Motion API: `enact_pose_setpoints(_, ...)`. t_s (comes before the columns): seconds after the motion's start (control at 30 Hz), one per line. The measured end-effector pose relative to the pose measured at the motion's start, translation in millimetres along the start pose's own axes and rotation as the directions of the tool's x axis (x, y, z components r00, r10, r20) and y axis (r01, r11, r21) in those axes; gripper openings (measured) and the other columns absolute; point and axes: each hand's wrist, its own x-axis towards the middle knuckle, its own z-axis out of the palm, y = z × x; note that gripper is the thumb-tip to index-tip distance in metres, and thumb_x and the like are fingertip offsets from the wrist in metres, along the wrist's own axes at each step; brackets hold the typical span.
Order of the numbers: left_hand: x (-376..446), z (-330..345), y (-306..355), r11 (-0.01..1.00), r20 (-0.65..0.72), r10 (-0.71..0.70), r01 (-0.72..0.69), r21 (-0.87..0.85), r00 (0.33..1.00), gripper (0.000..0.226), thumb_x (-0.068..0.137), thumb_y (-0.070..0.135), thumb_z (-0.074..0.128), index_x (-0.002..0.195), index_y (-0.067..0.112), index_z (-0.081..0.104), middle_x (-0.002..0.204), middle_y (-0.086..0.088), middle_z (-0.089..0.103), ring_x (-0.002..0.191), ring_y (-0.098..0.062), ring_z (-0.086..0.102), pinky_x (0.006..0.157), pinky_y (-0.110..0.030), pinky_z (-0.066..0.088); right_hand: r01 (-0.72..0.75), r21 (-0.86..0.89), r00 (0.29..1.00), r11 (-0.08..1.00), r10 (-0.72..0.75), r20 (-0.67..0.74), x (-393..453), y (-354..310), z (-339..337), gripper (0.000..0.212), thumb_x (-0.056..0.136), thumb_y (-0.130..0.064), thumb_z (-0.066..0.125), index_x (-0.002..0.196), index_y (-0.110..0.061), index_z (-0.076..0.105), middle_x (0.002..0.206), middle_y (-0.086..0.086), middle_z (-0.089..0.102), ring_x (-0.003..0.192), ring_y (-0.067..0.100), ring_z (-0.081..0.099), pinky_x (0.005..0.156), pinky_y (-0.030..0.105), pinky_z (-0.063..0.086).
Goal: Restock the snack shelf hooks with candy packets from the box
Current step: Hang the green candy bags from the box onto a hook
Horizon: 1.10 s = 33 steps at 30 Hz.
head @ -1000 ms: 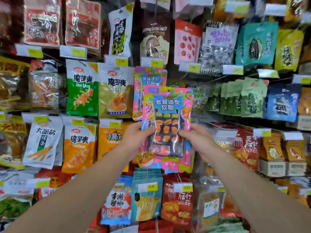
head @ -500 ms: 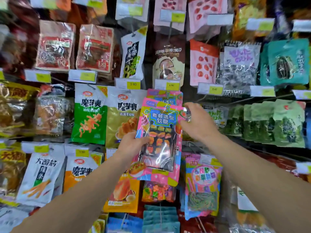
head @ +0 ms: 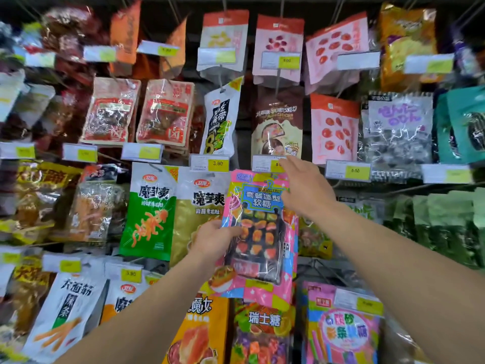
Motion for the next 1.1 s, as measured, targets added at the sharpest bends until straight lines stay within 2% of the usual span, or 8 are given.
enact_pose_setpoints(0.13, 5, 8, 6, 1.000, -0.015, 0.021, -0.021, 0.011, 1.000, 0.009, 0.082, 0.013, 0.072, 0.089, 0.009, 0.069, 0.086, -0.015, 0.075, 0.086, -0.036, 0.072, 0.080, -0.054, 0.058, 0.012, 0.002, 0.999, 1.000, -0.012, -0.041, 9, 9, 7, 0.075, 0.088, -0.011, 0.055, 0.154, -0.020, 0.021, 0.161, -0.003, 0.019, 0.144, 0.025, 0.021, 0.117, 0.042, 0.029)
enact_pose_setpoints(0.2, 8, 9, 5, 0.999, -0.009, 0.041, -0.041, 0.023, 0.999, 0.006, 0.085, 0.012, 0.069, 0.090, 0.008, 0.069, 0.074, -0.007, 0.075, 0.071, -0.025, 0.073, 0.065, -0.039, 0.060, 0.016, -0.001, 0.996, 1.000, -0.016, -0.090, 13, 13, 9, 0.074, 0.089, -0.009, 0.056, 0.154, -0.021, 0.022, 0.159, -0.005, 0.023, 0.143, 0.022, 0.023, 0.116, 0.041, 0.030)
enact_pose_setpoints(0.27, 7, 11, 6, 0.998, 0.005, 0.052, -0.052, 0.025, 0.999, 0.004, 0.087, 0.010, 0.067, 0.090, 0.007, 0.068, 0.061, 0.000, 0.071, 0.052, -0.014, 0.067, 0.048, -0.023, 0.051, 0.030, -0.016, 0.991, 0.999, -0.032, -0.132, 18, 16, 11, 0.072, 0.090, -0.010, 0.057, 0.153, -0.021, 0.025, 0.156, -0.005, 0.028, 0.140, 0.023, 0.026, 0.114, 0.040, 0.033)
enact_pose_setpoints(0.4, 9, 6, 0, 0.997, 0.012, 0.065, -0.065, 0.036, 0.998, 0.004, 0.084, 0.010, 0.069, 0.087, 0.008, 0.072, 0.068, -0.004, 0.072, 0.059, -0.020, 0.065, 0.058, -0.029, 0.050, 0.040, -0.098, 0.977, 0.994, -0.059, -0.205, 27, 20, 17, 0.063, 0.091, -0.011, 0.056, 0.149, -0.022, 0.033, 0.148, -0.003, 0.037, 0.129, 0.026, 0.035, 0.098, 0.039, 0.041)
enact_pose_setpoints(0.7, 11, -7, -6, 1.000, -0.041, 0.021, -0.021, 0.003, 0.999, 0.005, 0.085, 0.003, 0.066, 0.090, 0.003, 0.067, 0.053, 0.000, 0.066, 0.040, -0.014, 0.059, 0.038, -0.015, 0.039, 0.012, -0.116, 0.963, 0.993, -0.043, -0.266, 30, 22, 27, 0.069, 0.088, -0.005, 0.063, 0.148, -0.025, 0.036, 0.145, -0.004, 0.042, 0.119, 0.026, 0.045, 0.085, 0.037, 0.047)
enact_pose_setpoints(0.87, 18, -1, 1, 1.000, -0.035, 0.019, -0.020, -0.024, 0.999, 0.012, 0.080, 0.015, 0.073, 0.087, 0.009, 0.065, 0.061, -0.002, 0.059, 0.049, -0.015, 0.053, 0.050, -0.023, 0.041, -0.015, 0.015, 0.959, 1.000, 0.019, -0.284, 38, 24, 20, 0.051, 0.097, -0.003, 0.046, 0.139, -0.030, 0.050, 0.134, -0.003, 0.057, 0.108, 0.029, 0.054, 0.072, 0.039, 0.054)
enact_pose_setpoints(1.03, 18, 13, 14, 0.999, 0.010, 0.035, -0.035, -0.017, 0.999, 0.008, 0.087, 0.010, 0.067, 0.093, 0.003, 0.067, 0.058, 0.000, 0.068, 0.046, -0.010, 0.064, 0.044, -0.020, 0.048, -0.018, 0.095, 0.964, 0.995, 0.042, -0.261, 39, 26, 13, 0.044, 0.099, -0.007, 0.041, 0.134, -0.030, 0.055, 0.129, 0.002, 0.063, 0.107, 0.033, 0.058, 0.078, 0.047, 0.056)
enact_pose_setpoints(1.1, 24, 18, 16, 1.000, -0.003, 0.018, -0.018, -0.020, 1.000, 0.010, 0.083, 0.010, 0.070, 0.090, 0.003, 0.069, 0.067, -0.006, 0.073, 0.061, -0.019, 0.071, 0.062, -0.033, 0.059, -0.022, 0.094, 0.966, 0.995, 0.046, -0.256, 37, 26, 13, 0.043, 0.099, -0.007, 0.041, 0.132, -0.029, 0.056, 0.123, 0.005, 0.065, 0.102, 0.034, 0.059, 0.075, 0.047, 0.055)
